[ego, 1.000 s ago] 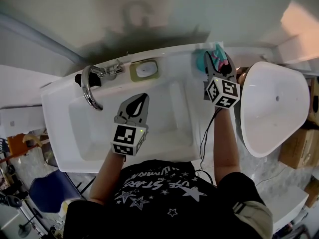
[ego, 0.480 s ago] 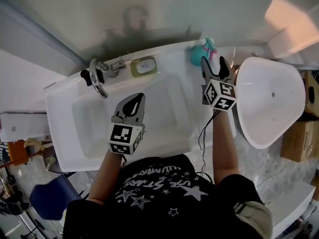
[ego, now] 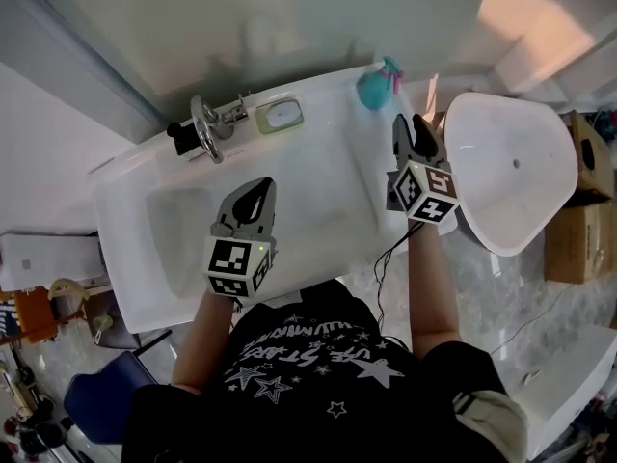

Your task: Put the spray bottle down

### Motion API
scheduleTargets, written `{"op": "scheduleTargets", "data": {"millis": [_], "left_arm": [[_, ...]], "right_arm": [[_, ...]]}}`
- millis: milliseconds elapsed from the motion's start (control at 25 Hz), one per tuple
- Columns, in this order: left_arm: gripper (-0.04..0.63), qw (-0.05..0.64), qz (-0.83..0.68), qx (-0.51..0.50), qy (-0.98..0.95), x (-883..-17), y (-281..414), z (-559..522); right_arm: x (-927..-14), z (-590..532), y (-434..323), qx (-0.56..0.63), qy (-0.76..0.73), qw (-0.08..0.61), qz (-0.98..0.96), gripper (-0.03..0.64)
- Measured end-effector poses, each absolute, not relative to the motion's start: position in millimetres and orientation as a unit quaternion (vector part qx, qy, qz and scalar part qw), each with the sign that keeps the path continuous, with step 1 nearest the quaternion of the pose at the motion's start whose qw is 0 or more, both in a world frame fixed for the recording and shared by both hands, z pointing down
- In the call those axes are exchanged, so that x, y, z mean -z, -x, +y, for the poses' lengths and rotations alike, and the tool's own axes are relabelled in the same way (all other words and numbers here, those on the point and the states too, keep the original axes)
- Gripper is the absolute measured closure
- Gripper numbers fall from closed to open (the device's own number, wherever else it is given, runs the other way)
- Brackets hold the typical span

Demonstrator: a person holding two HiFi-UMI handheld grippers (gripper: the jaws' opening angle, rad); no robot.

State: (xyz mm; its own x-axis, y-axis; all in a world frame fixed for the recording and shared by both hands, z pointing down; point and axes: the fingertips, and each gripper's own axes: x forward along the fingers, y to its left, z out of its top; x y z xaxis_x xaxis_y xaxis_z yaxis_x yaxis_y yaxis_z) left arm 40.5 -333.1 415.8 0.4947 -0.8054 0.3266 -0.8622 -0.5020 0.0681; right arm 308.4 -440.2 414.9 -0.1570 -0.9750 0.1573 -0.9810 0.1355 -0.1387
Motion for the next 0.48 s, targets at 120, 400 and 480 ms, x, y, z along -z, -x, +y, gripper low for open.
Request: {"op": "scheduleTargets", "data": {"millis": [120, 400, 480], "left_arm": [[0.58, 0.105, -0.479, -0.121, -0.863, -410, -31, -310], [0.58, 0.096, -0.466, -0.113, -0.872, -404, 1, -252], [0.58, 0.094, -0.464, -0.11, -0.874, -404, 13, -236]], "right_arm": [[-405, -409, -298, -0.109, -0.652, -0.003, -0.751, 0.538], [-387, -334, -263, -0.1, -0.65, -0.017, -0.753, 0.603], [-385, -315, -250, -0.095, -0.65, -0.013, -0.754, 0.603]]}}
